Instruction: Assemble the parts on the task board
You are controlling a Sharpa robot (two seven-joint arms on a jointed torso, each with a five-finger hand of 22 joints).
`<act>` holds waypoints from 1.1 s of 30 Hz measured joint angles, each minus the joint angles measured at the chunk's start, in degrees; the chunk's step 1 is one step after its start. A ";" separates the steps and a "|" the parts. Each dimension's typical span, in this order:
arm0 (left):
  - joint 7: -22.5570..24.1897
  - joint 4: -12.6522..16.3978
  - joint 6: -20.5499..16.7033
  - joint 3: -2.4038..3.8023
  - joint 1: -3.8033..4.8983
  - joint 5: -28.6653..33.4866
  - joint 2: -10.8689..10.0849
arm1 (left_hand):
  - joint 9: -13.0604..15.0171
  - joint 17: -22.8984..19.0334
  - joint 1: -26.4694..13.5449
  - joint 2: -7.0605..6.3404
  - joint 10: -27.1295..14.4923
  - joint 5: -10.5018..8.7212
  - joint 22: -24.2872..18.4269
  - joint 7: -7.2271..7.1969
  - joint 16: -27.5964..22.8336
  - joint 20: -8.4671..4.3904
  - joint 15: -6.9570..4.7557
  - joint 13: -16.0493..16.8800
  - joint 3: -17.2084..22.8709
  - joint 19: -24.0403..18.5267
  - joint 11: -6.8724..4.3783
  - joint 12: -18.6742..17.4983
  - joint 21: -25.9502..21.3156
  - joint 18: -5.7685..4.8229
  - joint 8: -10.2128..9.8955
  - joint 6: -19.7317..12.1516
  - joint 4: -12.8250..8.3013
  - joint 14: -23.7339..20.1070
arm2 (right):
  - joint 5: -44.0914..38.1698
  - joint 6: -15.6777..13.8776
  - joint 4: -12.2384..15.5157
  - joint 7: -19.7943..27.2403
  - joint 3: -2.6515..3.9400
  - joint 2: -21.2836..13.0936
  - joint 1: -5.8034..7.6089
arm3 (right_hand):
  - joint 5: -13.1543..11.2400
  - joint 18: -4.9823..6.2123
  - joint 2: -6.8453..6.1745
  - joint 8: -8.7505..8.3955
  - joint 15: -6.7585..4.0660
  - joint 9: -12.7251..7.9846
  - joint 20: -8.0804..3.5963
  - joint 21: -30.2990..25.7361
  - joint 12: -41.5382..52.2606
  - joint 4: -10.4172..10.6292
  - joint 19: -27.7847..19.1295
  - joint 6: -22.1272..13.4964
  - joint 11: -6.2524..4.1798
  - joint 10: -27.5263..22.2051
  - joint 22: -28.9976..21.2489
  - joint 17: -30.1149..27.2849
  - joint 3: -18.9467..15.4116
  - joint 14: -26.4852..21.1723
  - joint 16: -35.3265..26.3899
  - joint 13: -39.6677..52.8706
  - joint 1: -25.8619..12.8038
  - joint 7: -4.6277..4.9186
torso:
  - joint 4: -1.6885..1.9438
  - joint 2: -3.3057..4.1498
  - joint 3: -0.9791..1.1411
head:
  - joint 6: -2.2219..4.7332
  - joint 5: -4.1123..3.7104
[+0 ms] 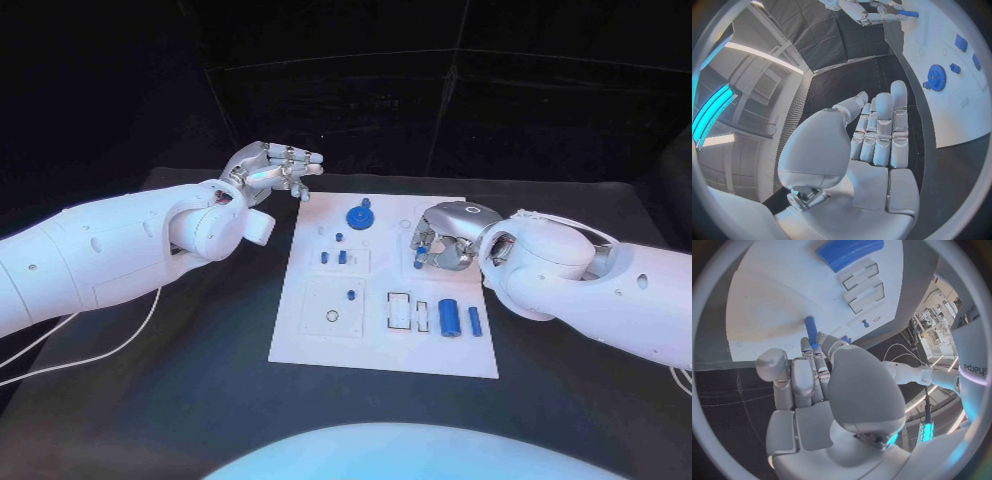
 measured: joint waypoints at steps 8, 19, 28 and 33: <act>-0.01 -0.30 0.00 0.00 0.00 0.00 0.01 | 0.00 0.00 0.00 0.00 0.00 0.00 -0.01 0.00 0.00 0.00 0.00 0.00 0.00 0.00 0.00 0.00 0.00 0.00 0.00 0.00 0.00 0.00 | -0.25 -2.83 2.99 0.41 1.05 -1.85 0.01 | 0.23 0.00 0.00 0.00 -0.20 0.00 0.03 0.29 -0.12 -0.21 0.03 0.20 -0.01 0.01 0.50 0.14 0.24 -0.21 0.22 -0.02 0.00 -0.20 | -0.03 -0.04 0.01 | 0.19 0.46; -0.02 -0.40 -0.01 0.00 0.00 0.00 0.14 | 0.00 -0.06 0.00 0.00 0.00 0.00 -0.02 0.00 0.00 0.00 0.00 0.00 0.00 0.00 0.00 0.00 -0.23 0.00 0.00 0.00 0.00 0.00 | 0.60 -4.75 8.49 1.05 2.35 -1.32 0.07 | 0.49 -0.01 -0.01 0.00 -0.20 -0.02 0.02 0.33 -0.23 -0.24 0.42 0.39 0.20 0.20 0.77 0.27 0.54 -0.21 0.42 -0.01 0.00 -0.01 | 0.02 0.02 -0.04 | 0.21 0.89; -0.02 -0.35 0.00 0.00 -0.01 0.00 0.27 | 0.00 -0.10 0.00 0.00 0.00 0.00 -0.06 0.00 0.00 0.00 0.00 0.00 -0.16 0.00 0.00 0.00 -0.23 0.00 0.23 0.00 -0.16 0.00 | 1.51 -5.46 7.82 3.84 2.30 4.09 -1.13 | 0.76 -0.01 -0.46 0.00 -0.20 -0.02 0.02 0.63 -0.34 -0.64 0.41 0.60 0.08 0.32 0.93 0.35 0.94 -0.21 0.42 0.01 0.15 -0.22 | 0.05 0.09 -0.07 | -0.05 1.98; -0.02 -0.37 0.00 0.00 -0.01 0.00 0.34 | 0.00 -0.09 0.00 0.00 0.00 0.00 -0.06 0.00 0.00 0.00 0.00 0.00 -0.16 0.00 0.00 0.00 -0.23 0.00 0.23 0.00 -0.16 0.00 | 1.76 -5.38 6.90 5.30 2.11 6.47 -2.75 | 0.76 -0.01 -0.46 0.00 -0.20 -0.02 0.02 0.63 -0.34 -0.64 0.41 0.60 0.07 0.33 0.93 0.35 0.94 -0.20 0.42 0.00 0.15 -0.22 | 0.08 0.07 -0.12 | -0.48 2.64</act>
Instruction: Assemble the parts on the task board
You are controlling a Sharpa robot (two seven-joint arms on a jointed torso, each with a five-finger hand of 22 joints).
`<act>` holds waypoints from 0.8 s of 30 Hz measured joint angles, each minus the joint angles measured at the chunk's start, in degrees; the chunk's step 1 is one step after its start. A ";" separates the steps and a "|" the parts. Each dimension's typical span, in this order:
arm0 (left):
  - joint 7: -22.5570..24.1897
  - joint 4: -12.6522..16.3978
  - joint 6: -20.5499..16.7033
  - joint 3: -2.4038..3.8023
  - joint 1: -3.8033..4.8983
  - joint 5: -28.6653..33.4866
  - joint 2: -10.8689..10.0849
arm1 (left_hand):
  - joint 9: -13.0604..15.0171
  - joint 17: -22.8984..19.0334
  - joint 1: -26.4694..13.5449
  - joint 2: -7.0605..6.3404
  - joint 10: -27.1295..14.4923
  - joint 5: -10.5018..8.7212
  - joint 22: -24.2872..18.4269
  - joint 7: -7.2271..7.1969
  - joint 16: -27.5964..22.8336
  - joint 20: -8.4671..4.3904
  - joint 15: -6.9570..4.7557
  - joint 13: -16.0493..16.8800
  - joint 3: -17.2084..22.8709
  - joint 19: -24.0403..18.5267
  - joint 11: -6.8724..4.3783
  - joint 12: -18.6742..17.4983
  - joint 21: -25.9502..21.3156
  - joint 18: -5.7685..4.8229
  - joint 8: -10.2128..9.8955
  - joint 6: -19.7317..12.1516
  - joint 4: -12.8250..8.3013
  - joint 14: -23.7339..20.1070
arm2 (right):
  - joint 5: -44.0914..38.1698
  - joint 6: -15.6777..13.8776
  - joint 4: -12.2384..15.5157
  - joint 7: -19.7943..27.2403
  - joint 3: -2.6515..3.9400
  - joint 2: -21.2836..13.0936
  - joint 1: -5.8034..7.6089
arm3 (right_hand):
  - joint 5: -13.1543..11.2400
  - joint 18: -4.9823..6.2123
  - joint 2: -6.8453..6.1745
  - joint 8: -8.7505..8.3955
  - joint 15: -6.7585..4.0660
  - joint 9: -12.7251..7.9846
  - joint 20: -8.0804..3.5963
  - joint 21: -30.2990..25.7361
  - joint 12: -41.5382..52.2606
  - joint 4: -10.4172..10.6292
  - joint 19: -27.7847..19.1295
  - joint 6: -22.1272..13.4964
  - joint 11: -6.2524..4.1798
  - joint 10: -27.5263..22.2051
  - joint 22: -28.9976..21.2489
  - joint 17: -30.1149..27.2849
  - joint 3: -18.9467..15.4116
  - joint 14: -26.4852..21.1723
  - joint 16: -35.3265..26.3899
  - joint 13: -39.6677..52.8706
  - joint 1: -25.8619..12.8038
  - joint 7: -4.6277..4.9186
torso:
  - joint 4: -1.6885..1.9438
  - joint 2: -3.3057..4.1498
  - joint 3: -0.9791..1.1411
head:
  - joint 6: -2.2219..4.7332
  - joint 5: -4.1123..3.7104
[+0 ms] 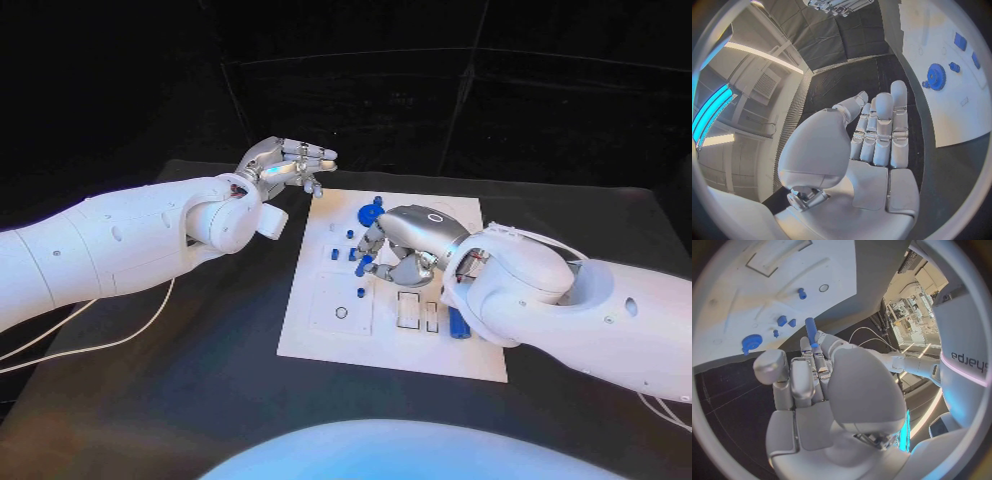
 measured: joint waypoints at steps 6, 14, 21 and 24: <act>0.01 -0.04 0.00 0.00 0.00 0.00 0.15 | 0.00 0.00 0.00 0.00 0.00 0.00 0.00 0.00 0.00 0.00 0.00 0.00 0.00 0.00 0.00 0.00 0.00 0.00 0.00 0.00 0.00 0.00 | 0.10 0.57 -1.40 1.26 -1.10 2.15 -1.41 | 0.00 0.00 0.00 0.00 0.00 0.00 0.00 0.00 -0.09 0.00 0.00 0.00 -0.12 0.12 0.00 -0.01 0.00 0.00 0.00 -0.01 0.00 0.00 | -0.03 0.00 0.02 | -0.37 0.40; 0.01 -0.16 0.00 0.00 0.00 0.00 0.41 | 0.00 0.00 0.00 0.00 0.00 0.00 0.00 0.00 0.00 0.00 0.00 0.00 0.00 0.00 0.00 0.00 0.00 0.00 0.00 0.00 0.00 0.00 | -0.24 1.83 -3.69 2.34 -1.61 4.19 -3.01 | 0.00 0.00 0.00 0.00 0.00 -0.01 0.00 0.00 -0.10 0.00 0.00 -0.01 -0.13 0.13 -0.01 -0.09 -0.01 0.00 0.00 -0.04 0.00 0.00 | -0.06 0.00 0.12 | -0.68 0.64; 0.01 -0.25 0.00 0.00 0.00 0.00 0.57 | 0.00 0.01 0.00 0.00 0.00 0.00 0.01 0.00 0.00 0.00 0.00 0.00 0.00 0.00 0.00 0.00 0.00 0.00 0.00 0.00 0.00 0.00 | -0.86 2.47 -5.16 2.88 -1.68 5.38 -3.63 | 0.07 0.00 0.00 0.00 0.00 -0.01 0.00 0.00 -0.30 -0.14 0.00 -0.01 -0.13 0.13 -0.01 -0.09 0.13 0.00 0.00 -0.06 0.00 0.01 | -0.06 0.00 0.14 | -0.85 0.78; 0.01 -0.28 0.00 0.00 0.00 0.00 0.62 | 0.00 0.01 0.00 0.00 0.00 0.00 0.01 0.00 0.00 0.00 0.00 0.00 0.00 0.00 0.00 0.00 0.00 0.00 0.00 0.00 0.00 0.00 | -1.07 2.67 -5.46 3.06 -1.73 5.73 -3.83 | 0.21 0.00 0.00 0.00 0.00 -0.01 0.00 0.00 -0.31 -0.15 0.00 -0.01 -0.13 0.12 -0.02 -0.09 0.13 0.00 0.00 -0.06 0.00 0.01 | -0.06 0.00 0.13 | -0.96 0.85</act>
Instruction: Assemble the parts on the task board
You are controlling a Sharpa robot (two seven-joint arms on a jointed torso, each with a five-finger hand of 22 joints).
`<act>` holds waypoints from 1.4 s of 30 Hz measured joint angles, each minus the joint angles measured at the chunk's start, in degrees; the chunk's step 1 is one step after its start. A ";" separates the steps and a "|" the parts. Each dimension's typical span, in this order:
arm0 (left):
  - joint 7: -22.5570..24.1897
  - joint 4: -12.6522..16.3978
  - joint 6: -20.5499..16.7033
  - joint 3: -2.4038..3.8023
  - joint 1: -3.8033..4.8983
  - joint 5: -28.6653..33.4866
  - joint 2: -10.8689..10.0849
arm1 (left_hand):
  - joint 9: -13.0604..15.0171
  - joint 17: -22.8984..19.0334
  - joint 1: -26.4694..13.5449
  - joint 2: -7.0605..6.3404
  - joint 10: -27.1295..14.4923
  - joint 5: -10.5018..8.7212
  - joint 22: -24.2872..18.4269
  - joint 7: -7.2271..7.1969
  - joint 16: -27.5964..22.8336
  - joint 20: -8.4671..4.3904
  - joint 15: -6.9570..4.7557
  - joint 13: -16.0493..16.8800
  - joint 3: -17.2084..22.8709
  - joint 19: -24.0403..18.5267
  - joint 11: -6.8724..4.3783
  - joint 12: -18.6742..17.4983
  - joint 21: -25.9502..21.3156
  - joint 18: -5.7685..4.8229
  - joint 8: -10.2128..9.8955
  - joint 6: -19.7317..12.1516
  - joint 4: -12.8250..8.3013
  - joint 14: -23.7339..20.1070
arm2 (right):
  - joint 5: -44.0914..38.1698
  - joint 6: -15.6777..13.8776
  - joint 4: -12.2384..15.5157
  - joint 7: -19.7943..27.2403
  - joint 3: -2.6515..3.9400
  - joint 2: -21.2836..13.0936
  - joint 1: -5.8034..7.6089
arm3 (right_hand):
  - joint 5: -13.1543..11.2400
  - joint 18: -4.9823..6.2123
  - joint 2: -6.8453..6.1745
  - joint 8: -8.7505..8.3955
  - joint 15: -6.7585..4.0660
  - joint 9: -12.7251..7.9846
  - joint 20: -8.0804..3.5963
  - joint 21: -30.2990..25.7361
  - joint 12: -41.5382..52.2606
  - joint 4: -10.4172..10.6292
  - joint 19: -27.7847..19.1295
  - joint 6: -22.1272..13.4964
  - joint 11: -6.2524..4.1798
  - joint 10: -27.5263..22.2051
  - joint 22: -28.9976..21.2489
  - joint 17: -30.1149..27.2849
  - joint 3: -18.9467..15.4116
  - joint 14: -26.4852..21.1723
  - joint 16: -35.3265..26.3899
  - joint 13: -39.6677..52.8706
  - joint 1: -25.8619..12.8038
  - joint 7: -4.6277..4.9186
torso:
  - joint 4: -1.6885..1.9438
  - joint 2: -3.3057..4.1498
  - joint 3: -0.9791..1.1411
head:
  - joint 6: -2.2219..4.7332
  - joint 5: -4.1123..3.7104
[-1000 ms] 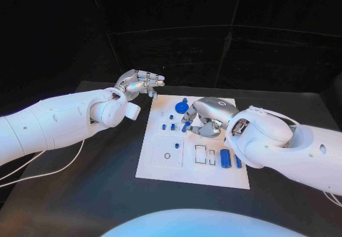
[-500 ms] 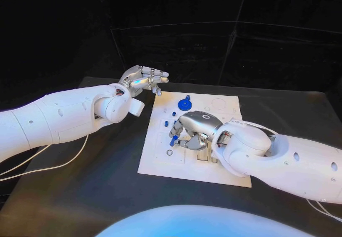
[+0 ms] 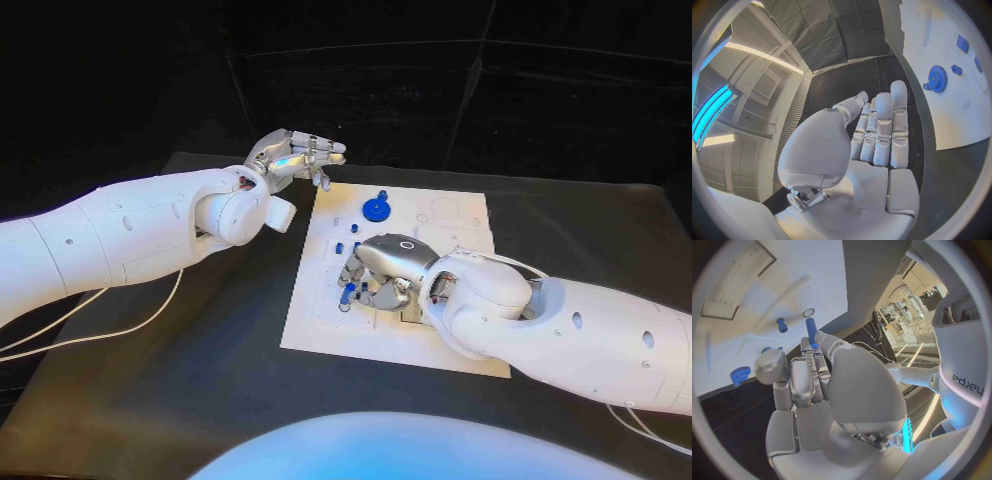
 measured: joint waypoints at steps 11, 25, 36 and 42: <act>0.00 -0.06 0.01 0.00 0.00 0.00 0.05 | 0.00 0.00 0.00 0.00 0.00 0.00 0.00 0.00 0.00 0.00 0.00 0.00 0.00 0.00 0.00 0.00 0.00 0.00 0.00 0.00 0.00 0.00 | -0.45 0.74 -0.92 0.22 -0.11 0.63 -0.26 | 0.00 0.00 0.00 0.00 0.00 -0.01 0.00 0.00 0.00 0.00 0.00 0.00 0.04 -0.04 0.00 0.00 0.00 0.00 0.00 0.04 0.00 0.00 | -0.01 0.00 -0.03 | -0.23 0.16; 0.00 -0.02 0.01 0.00 0.00 0.00 0.00 | 0.00 -0.10 0.00 0.00 -0.21 0.00 -0.09 0.21 0.00 0.00 0.00 0.06 0.00 0.00 0.21 0.00 0.00 0.00 0.00 -0.21 0.00 0.00 | -1.01 2.42 -1.55 0.11 -0.23 1.05 -0.48 | 0.00 0.00 0.00 0.00 0.00 -0.03 0.00 0.00 0.00 0.00 0.00 -0.01 0.05 -0.05 -0.10 0.00 0.00 0.00 -0.01 0.04 0.00 0.00 | -0.01 0.00 -0.05 | -0.52 0.30; 0.00 0.02 0.01 0.00 0.00 0.00 -0.05 | 0.00 -0.10 0.00 0.00 -0.21 0.00 -0.08 0.21 0.00 0.00 0.00 0.06 0.00 0.00 0.21 0.24 0.00 -0.01 0.00 -0.21 0.00 0.00 | -1.88 3.40 -2.05 -0.51 -0.23 1.56 -0.58 | 0.00 0.00 -0.51 0.00 0.00 -0.02 0.00 0.00 -0.23 0.00 0.00 -0.01 0.05 -0.05 -0.24 -0.18 0.00 0.00 -0.01 0.05 -0.51 0.00 | -0.01 -0.03 -0.05 | -0.64 0.41; -0.01 0.02 0.01 0.00 0.00 0.00 -0.05 | 0.00 -0.09 0.00 0.00 -0.21 0.00 -0.08 0.21 0.00 0.00 0.00 0.05 0.00 0.00 0.21 0.24 0.00 -0.01 0.00 -0.21 0.00 0.00 | -2.34 3.54 -2.10 -0.78 -0.22 1.91 -0.59 | 0.00 0.00 -0.92 -0.25 0.00 -0.03 0.00 0.00 -0.64 0.00 0.00 -0.01 0.05 -0.05 -0.31 -0.28 0.00 0.00 -0.01 0.10 -0.92 0.00 | -0.04 -0.03 -0.05 | -0.66 0.43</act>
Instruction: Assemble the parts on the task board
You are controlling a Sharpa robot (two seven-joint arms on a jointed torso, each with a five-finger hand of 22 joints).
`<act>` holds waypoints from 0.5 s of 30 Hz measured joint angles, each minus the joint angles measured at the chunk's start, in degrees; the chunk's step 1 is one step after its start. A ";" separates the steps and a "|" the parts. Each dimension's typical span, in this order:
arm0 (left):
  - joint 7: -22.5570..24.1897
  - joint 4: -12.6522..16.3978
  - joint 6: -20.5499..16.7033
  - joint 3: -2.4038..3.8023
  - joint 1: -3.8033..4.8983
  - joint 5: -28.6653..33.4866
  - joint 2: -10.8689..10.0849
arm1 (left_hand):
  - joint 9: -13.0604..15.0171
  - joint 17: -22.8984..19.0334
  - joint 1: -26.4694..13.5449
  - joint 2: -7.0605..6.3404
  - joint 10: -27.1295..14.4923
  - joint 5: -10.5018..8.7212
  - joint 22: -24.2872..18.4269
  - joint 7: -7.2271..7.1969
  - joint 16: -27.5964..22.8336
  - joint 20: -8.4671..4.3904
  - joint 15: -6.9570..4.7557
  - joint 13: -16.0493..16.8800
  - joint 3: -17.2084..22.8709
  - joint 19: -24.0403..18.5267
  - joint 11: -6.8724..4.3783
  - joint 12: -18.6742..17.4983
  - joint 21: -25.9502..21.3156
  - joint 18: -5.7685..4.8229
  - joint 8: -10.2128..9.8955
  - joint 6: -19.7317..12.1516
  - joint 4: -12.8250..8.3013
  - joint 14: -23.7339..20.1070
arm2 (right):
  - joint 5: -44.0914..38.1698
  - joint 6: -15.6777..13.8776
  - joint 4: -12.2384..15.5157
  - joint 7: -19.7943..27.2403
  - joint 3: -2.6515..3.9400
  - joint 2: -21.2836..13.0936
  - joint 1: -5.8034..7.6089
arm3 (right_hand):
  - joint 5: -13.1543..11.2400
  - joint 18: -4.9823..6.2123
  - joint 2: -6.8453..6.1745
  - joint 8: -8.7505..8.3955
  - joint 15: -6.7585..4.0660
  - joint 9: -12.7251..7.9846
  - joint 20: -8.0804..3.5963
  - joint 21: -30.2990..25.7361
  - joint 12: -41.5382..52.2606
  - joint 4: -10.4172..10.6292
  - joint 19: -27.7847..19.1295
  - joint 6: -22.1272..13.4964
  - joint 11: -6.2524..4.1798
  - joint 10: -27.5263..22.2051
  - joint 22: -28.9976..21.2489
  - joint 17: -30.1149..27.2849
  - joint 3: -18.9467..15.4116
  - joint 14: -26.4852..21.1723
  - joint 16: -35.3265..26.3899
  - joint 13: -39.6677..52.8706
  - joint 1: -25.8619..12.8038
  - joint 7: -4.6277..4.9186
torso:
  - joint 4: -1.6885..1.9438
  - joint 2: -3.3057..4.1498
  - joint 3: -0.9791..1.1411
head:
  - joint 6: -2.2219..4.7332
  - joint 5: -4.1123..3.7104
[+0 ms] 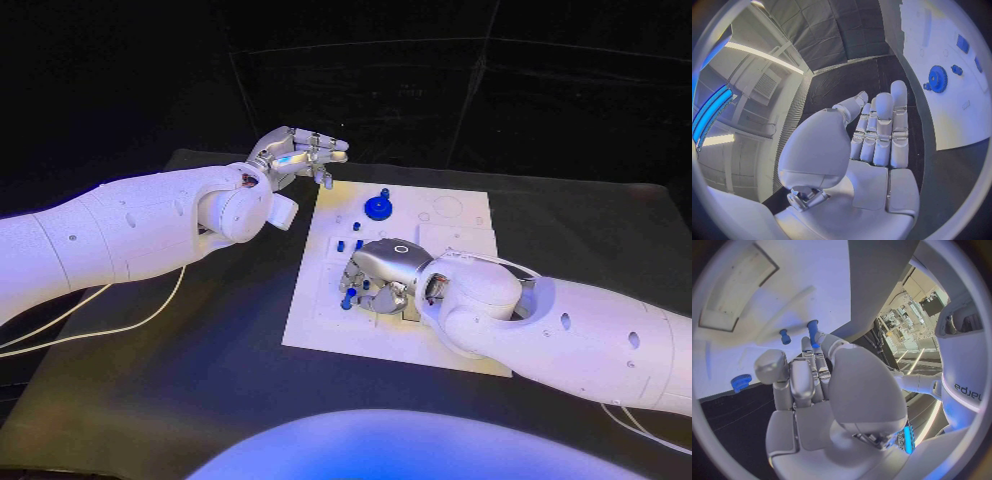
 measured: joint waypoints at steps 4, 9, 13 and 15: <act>0.00 0.01 0.00 0.00 0.00 0.00 0.00 | 0.00 0.00 0.00 0.00 0.00 0.00 0.00 0.00 0.00 0.00 0.00 0.00 0.00 0.00 0.00 0.00 0.00 0.00 0.00 0.00 0.00 0.00 | -0.19 0.06 0.04 -0.12 -0.07 0.10 -0.09 | 0.01 0.00 -0.55 -0.63 0.00 -0.14 0.00 0.00 -0.65 0.00 0.00 -0.63 0.32 -0.33 -0.07 -0.06 0.01 0.00 0.00 -0.11 -0.93 0.63 | 0.00 0.00 0.01 | 0.00 0.00; 0.00 0.07 0.00 0.00 0.00 0.00 -0.02 | 0.00 0.00 0.00 0.00 0.00 0.00 0.00 0.00 0.00 0.00 0.00 0.00 0.00 0.00 0.00 0.00 0.00 0.00 0.00 0.00 0.00 0.00 | -0.31 0.09 0.09 -0.26 -0.12 0.13 -0.14 | 0.32 0.00 -1.09 -1.07 0.00 -0.23 0.00 0.00 -1.03 0.39 0.00 -2.12 0.51 -0.52 -0.07 -0.06 -0.39 0.00 0.00 -0.11 -1.72 1.08 | 0.00 0.00 0.01 | -0.01 0.03; -0.01 0.09 0.00 0.00 0.00 0.00 -0.04 | 0.00 0.01 0.00 0.00 0.00 0.00 0.01 0.00 0.00 0.00 0.00 -0.01 0.00 0.00 0.00 0.00 0.00 0.00 0.00 0.00 0.00 0.00 | -0.32 0.05 0.12 -0.35 -0.14 0.18 -0.15 | 0.33 0.00 -1.46 -1.07 0.00 -0.34 0.00 0.00 -1.32 0.57 0.00 -4.59 0.51 -0.52 -0.07 -0.03 -0.57 0.00 0.12 -0.10 -2.54 0.98 | 0.01 0.00 0.00 | 0.00 0.06; -0.01 0.10 0.00 0.00 0.00 0.00 -0.05 | 0.00 0.01 0.00 0.00 0.00 0.00 0.00 0.00 0.00 0.00 0.00 -0.01 0.00 0.00 0.00 0.00 0.00 0.00 0.00 0.00 0.00 0.00 | -0.32 0.02 0.13 -0.38 -0.14 0.24 -0.15 | 0.33 0.00 -1.46 -1.07 0.00 -0.34 0.00 0.00 -1.32 0.57 0.00 -5.32 0.51 -0.52 -0.03 -0.01 -0.57 0.00 0.27 -0.11 -2.54 0.82 | 0.02 0.00 0.00 | -0.01 0.12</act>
